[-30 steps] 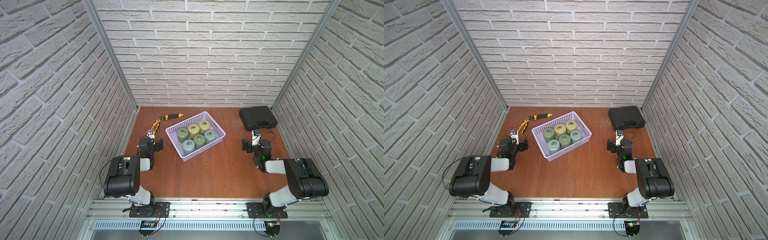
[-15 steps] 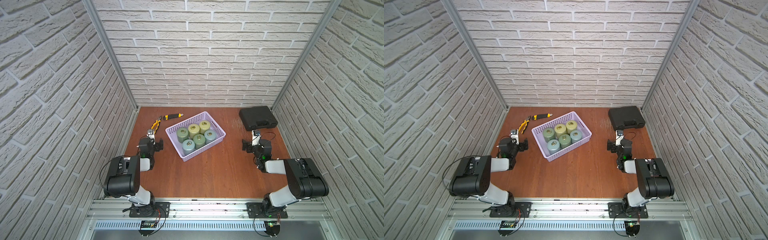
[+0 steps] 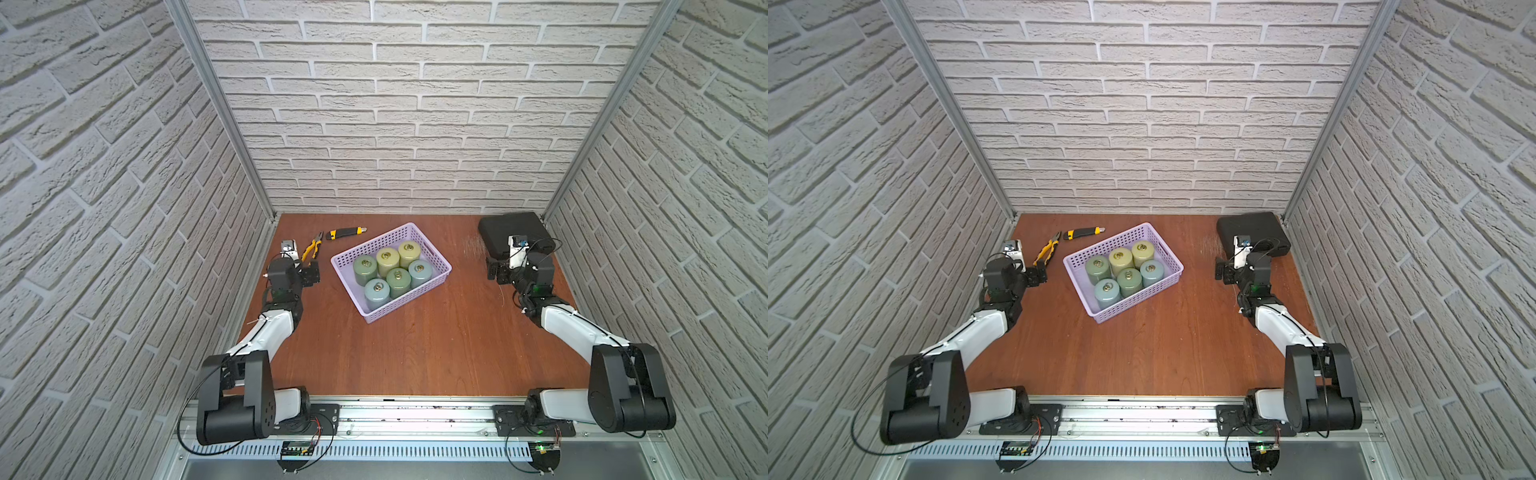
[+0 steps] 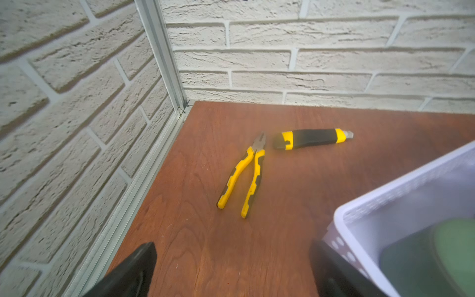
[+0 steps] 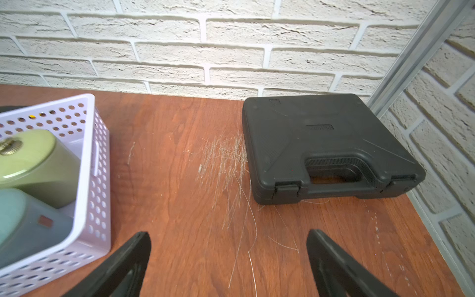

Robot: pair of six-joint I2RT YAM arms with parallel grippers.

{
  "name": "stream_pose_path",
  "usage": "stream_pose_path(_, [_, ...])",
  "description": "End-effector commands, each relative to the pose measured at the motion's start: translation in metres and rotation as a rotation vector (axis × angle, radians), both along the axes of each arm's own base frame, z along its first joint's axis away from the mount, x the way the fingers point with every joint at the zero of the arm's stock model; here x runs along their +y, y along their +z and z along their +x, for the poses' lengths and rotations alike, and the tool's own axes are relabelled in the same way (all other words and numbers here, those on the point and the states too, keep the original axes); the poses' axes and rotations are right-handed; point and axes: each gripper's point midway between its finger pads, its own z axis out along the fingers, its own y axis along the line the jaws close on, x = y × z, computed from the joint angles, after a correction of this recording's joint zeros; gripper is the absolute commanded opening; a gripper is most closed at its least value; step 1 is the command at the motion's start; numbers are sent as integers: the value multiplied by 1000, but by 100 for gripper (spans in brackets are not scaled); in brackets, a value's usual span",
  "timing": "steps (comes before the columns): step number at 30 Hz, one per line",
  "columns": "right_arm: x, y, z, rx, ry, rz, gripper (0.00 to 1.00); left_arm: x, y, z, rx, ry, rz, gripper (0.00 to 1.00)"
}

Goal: Take the tea canister out of the basket
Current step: Adjust the basket at the center of the board.

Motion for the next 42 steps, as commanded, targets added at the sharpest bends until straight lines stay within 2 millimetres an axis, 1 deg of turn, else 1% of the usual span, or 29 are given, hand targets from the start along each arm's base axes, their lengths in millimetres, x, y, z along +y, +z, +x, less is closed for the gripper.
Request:
stream_pose_path(1, [14, -12, -12, 151, 40, 93, 99, -5, -10, -17, 121, 61, -85, 98])
stream_pose_path(4, [24, -8, -12, 220, 56, 166, 99, -17, 7, -21, 131, 63, -88, 98])
stream_pose_path(7, [38, -5, -9, 284, 97, 223, 99, -32, 17, -25, 170, 57, -126, 98])
stream_pose_path(11, [59, -4, -2, 343, 152, 268, 100, -44, 17, -35, 240, 114, -199, 98])
stream_pose_path(13, [72, -3, 2, 366, 191, 279, 97, -50, 17, -41, 256, 143, -247, 98])
stream_pose_path(16, [89, -4, 9, 401, 240, 286, 93, -55, 12, -52, 280, 192, -326, 98])
stream_pose_path(21, [107, -7, 19, 429, 277, 270, 89, -68, 4, -57, 307, 195, -459, 98])
stream_pose_path(25, [117, -15, 27, 485, 296, 261, 89, -84, -8, -54, 345, 168, -547, 98])
stream_pose_path(30, [130, -25, 34, 534, 319, 218, 84, -99, -21, -48, 384, 139, -593, 98])
stream_pose_path(38, [150, -38, 45, 579, 369, 145, 77, -113, -33, -38, 412, 117, -627, 98])
stream_pose_path(42, [156, -46, 52, 596, 374, 128, 70, -118, -40, -37, 428, 120, -638, 98])
